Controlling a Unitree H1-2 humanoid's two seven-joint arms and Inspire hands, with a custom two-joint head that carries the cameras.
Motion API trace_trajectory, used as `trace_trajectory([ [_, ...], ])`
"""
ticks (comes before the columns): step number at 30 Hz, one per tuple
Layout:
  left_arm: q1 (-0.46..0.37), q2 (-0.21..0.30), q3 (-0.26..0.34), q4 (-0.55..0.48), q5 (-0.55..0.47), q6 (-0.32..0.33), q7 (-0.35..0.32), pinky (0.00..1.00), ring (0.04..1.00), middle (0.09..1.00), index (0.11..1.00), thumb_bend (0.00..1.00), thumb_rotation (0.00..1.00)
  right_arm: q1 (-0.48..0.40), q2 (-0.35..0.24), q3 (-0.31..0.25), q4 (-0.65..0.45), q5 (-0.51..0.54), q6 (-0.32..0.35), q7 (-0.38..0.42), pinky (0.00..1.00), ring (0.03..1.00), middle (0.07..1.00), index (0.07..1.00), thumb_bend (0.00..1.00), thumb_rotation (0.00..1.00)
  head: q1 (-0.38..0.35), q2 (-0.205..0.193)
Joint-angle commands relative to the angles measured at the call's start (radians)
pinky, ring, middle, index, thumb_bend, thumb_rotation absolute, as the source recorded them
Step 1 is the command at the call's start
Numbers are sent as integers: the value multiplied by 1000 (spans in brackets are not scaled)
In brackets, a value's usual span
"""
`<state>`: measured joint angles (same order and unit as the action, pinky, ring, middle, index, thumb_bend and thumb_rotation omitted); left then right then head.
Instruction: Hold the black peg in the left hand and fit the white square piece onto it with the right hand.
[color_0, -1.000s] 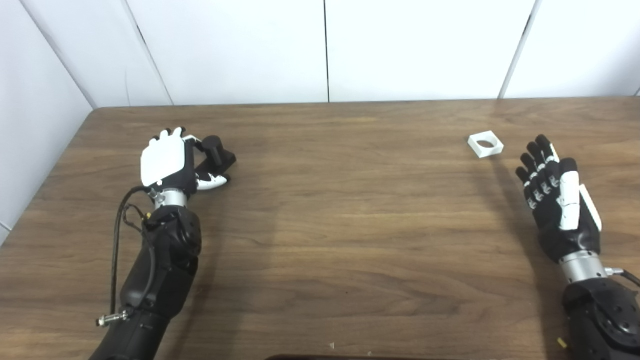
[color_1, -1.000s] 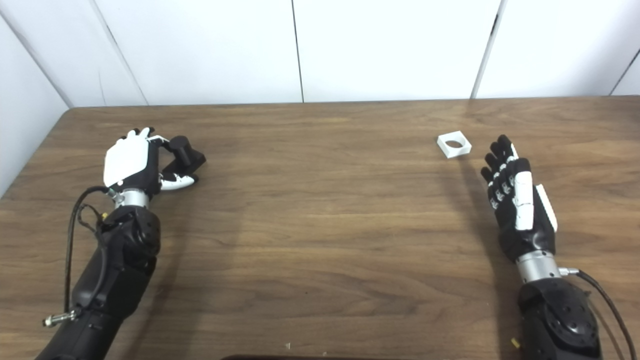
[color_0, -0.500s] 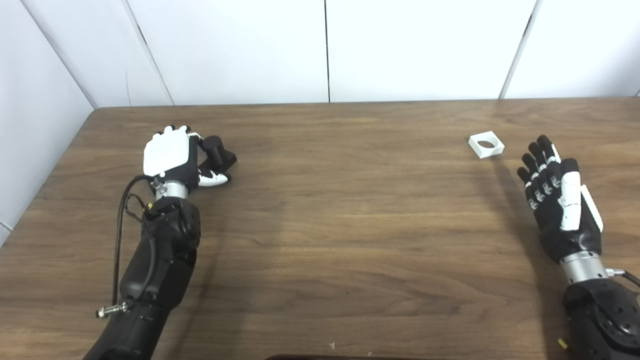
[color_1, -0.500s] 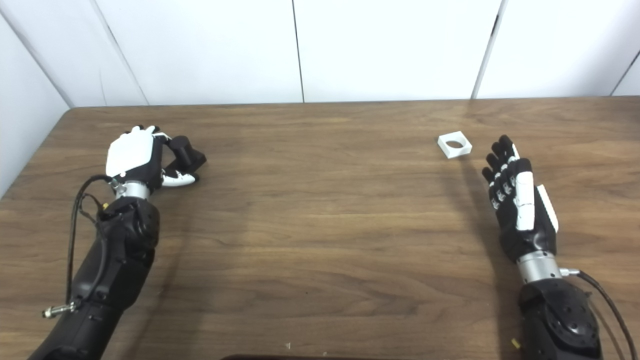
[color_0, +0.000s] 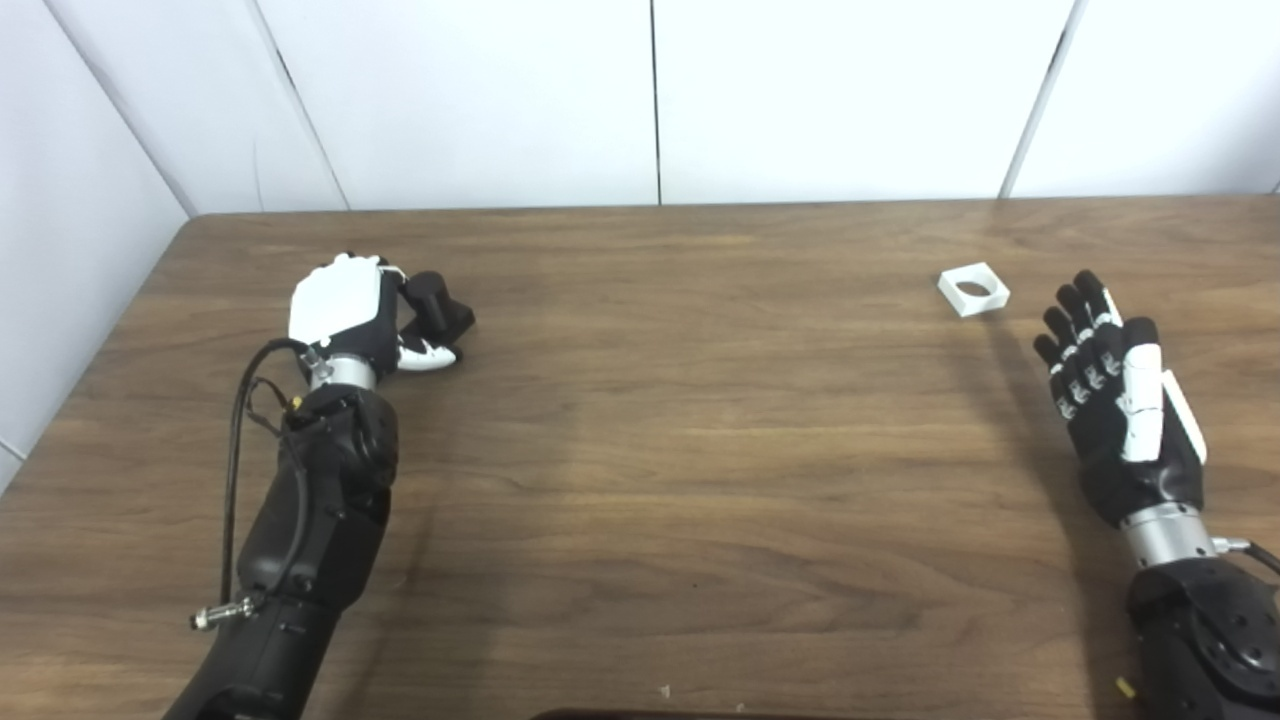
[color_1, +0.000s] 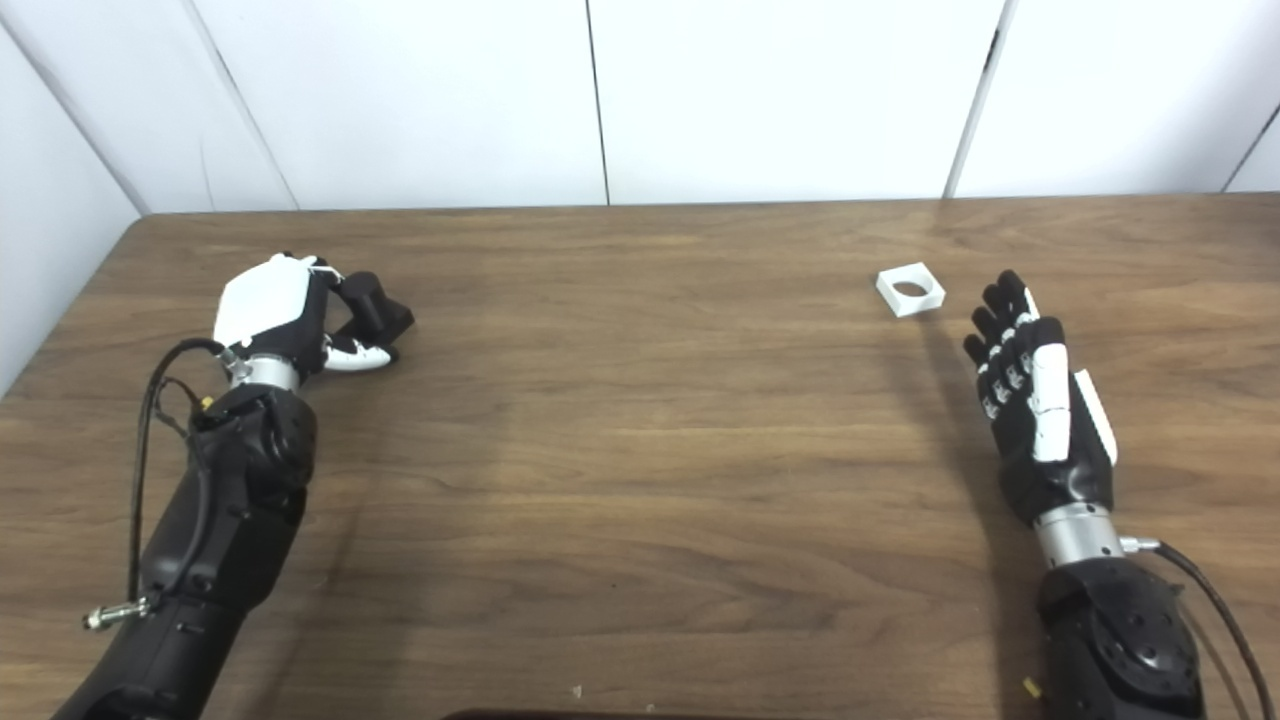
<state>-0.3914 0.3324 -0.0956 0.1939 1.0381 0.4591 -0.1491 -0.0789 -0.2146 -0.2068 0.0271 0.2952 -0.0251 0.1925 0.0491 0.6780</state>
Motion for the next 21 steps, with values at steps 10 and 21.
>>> trace_trajectory([
  [10,-35,2,20,-13,10,10,43,1000,1000,899,489,548,78,32,19,-5,42,29,-22,13,1000,1000,1000,1000,536,1000,7,-2],
  [21,-24,11,3,-21,-34,4,106,1000,1000,888,485,525,63,29,16,-5,44,31,-25,20,1000,1000,1000,1000,562,1000,6,-5],
])
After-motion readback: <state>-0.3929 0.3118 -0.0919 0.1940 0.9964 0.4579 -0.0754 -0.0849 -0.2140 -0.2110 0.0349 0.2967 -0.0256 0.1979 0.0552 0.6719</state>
